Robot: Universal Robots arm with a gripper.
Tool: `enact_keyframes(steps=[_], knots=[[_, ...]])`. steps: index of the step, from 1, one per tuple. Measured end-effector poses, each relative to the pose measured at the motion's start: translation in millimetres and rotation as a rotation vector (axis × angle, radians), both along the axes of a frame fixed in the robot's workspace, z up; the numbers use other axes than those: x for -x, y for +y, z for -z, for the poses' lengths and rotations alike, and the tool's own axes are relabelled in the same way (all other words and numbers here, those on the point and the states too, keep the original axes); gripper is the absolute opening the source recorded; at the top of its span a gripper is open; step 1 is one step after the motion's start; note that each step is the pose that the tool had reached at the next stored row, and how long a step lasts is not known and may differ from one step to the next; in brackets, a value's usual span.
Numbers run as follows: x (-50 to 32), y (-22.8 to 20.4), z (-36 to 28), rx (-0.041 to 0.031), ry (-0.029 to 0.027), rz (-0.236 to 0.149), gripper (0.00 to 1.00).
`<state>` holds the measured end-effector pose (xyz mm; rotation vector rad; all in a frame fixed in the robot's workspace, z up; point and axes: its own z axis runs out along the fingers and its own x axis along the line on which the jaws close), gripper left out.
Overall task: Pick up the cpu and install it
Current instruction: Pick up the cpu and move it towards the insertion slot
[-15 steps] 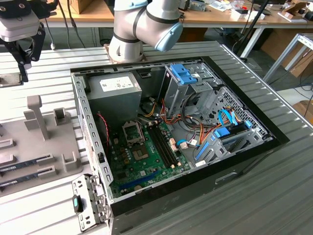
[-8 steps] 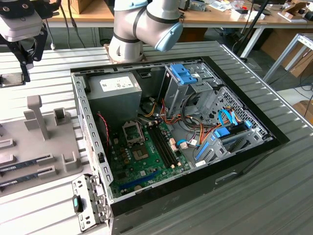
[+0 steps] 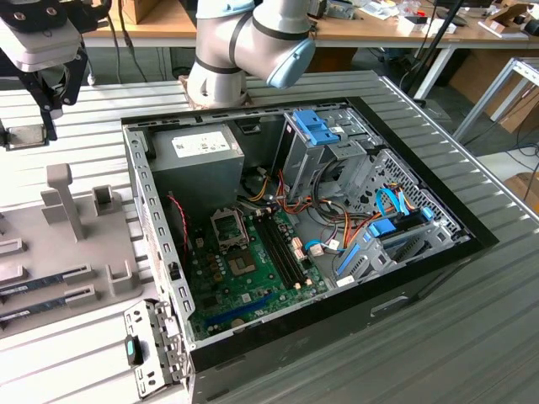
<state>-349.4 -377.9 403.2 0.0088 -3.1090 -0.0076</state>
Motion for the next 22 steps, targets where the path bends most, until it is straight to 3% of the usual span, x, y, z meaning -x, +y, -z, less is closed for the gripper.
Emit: enact_keyframes(steps=[22], knots=[[-13.7,0.0,1.1,0.0,0.0,0.0,0.47]])
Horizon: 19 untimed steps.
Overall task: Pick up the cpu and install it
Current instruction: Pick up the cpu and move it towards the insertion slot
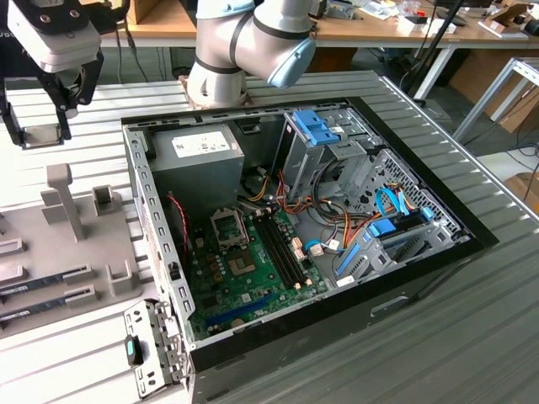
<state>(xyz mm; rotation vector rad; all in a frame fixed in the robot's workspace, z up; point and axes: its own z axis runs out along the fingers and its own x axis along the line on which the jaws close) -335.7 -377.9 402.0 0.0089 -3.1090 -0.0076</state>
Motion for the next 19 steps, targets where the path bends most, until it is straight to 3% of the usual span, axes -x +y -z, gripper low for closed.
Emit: enact_keyframes(steps=[19], knots=[[-14.6,0.0,1.2,0.0,0.0,0.0,0.47]])
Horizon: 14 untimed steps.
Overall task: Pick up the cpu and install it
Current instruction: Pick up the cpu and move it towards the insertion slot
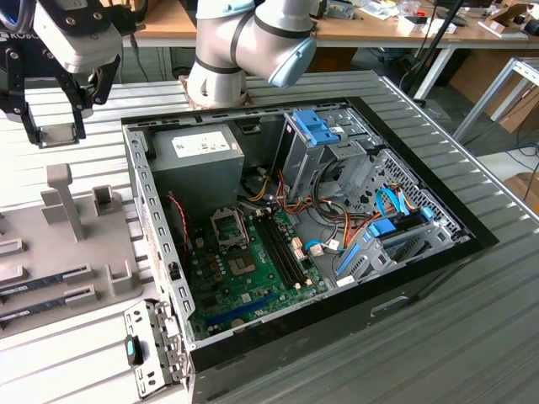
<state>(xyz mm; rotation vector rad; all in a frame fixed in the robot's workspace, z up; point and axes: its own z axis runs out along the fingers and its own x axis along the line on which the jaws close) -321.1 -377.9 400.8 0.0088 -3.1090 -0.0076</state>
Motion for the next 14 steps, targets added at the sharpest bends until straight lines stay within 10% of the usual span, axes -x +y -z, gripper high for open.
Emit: enact_keyframes(steps=[14], knots=[[-9.0,0.0,0.7,0.0,0.0,0.0,0.47]])
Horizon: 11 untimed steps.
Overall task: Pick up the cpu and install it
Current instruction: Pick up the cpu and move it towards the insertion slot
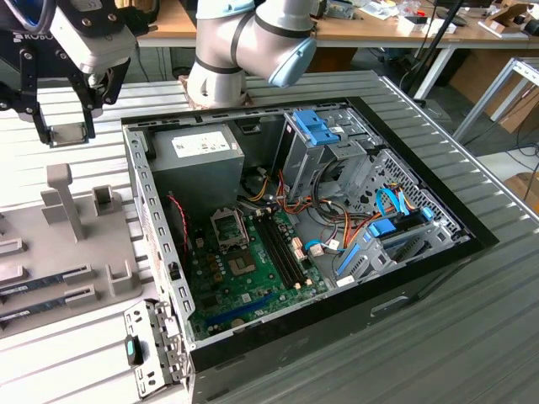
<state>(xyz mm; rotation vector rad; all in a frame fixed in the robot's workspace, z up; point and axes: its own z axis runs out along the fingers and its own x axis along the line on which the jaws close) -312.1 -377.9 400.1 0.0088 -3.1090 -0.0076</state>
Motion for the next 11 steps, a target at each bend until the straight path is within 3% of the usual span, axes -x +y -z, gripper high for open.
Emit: enact_keyframes(steps=[11], knots=[[-6.0,0.0,0.4,0.0,0.0,0.0,0.47]])
